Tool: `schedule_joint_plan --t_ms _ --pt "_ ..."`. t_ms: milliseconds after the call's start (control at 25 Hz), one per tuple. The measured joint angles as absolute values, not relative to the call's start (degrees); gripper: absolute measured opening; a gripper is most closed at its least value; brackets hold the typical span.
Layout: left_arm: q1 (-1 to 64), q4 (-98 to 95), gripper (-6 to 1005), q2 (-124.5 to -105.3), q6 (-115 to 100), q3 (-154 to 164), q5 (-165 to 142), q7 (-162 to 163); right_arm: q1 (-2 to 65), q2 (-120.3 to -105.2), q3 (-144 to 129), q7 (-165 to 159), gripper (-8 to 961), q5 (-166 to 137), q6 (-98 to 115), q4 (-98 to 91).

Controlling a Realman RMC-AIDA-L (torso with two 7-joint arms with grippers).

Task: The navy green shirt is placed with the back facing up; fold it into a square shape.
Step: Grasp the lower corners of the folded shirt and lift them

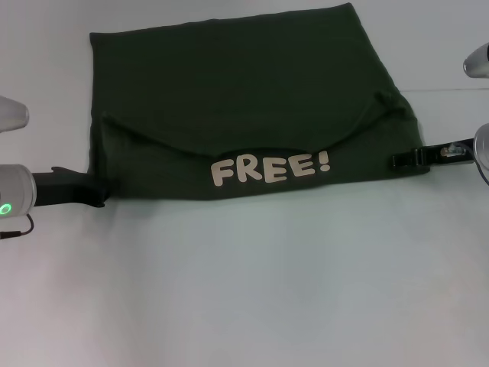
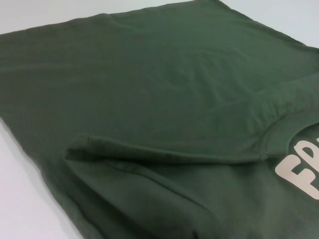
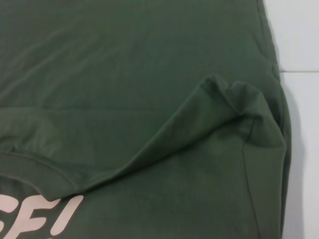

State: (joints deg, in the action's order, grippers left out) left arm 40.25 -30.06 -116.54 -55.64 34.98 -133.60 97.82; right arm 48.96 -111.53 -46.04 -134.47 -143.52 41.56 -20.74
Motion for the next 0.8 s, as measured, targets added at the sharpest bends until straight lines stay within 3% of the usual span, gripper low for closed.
schedule_joint_plan --t_ms 120,800 --pt "40.3 -30.1 34 -116.54 -55.7 35.0 -133.6 97.8 49.0 -111.65 -46.1 -134.5 758 -143.5 41.5 -20.7" --pt "40.3 -30.2 34 -116.54 -55.6 35.0 -133.6 97.8 48.9 -111.71 -45.8 -134.5 402 -143.5 41.3 -20.7"
